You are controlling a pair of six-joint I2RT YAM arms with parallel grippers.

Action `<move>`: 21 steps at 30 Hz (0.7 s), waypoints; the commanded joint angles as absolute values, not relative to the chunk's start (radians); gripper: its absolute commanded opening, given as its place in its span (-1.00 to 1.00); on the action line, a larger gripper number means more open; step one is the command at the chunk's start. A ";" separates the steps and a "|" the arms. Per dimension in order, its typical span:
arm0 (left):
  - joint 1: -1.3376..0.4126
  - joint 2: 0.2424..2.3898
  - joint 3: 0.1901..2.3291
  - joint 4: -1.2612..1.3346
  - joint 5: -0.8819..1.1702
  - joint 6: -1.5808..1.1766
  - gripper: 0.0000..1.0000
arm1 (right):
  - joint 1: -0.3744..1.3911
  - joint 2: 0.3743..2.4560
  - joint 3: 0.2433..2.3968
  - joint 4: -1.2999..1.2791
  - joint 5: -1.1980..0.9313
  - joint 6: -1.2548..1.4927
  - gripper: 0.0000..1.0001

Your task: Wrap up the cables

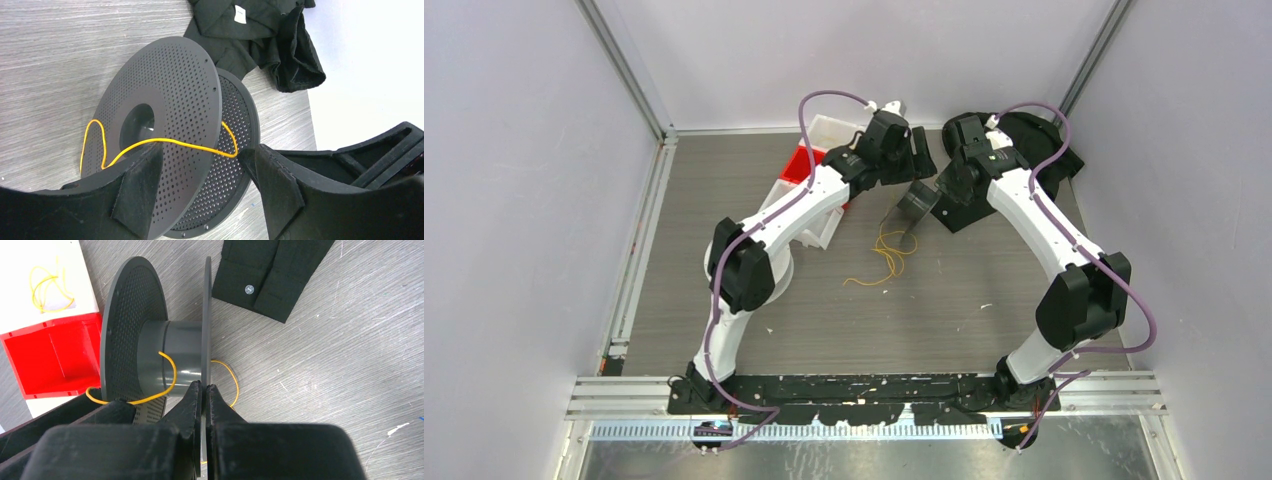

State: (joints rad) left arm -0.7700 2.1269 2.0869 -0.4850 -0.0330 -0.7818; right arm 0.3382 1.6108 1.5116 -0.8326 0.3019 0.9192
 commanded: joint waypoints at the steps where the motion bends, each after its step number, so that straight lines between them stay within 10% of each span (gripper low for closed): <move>1: -0.764 2.142 2.148 -0.466 -0.057 -0.783 0.36 | 0.344 1.608 1.549 -0.816 0.295 0.924 -0.99; 21: -0.765 2.103 2.039 -0.394 -0.024 -0.646 0.36 | 0.344 1.611 1.546 -0.813 0.290 0.930 -0.99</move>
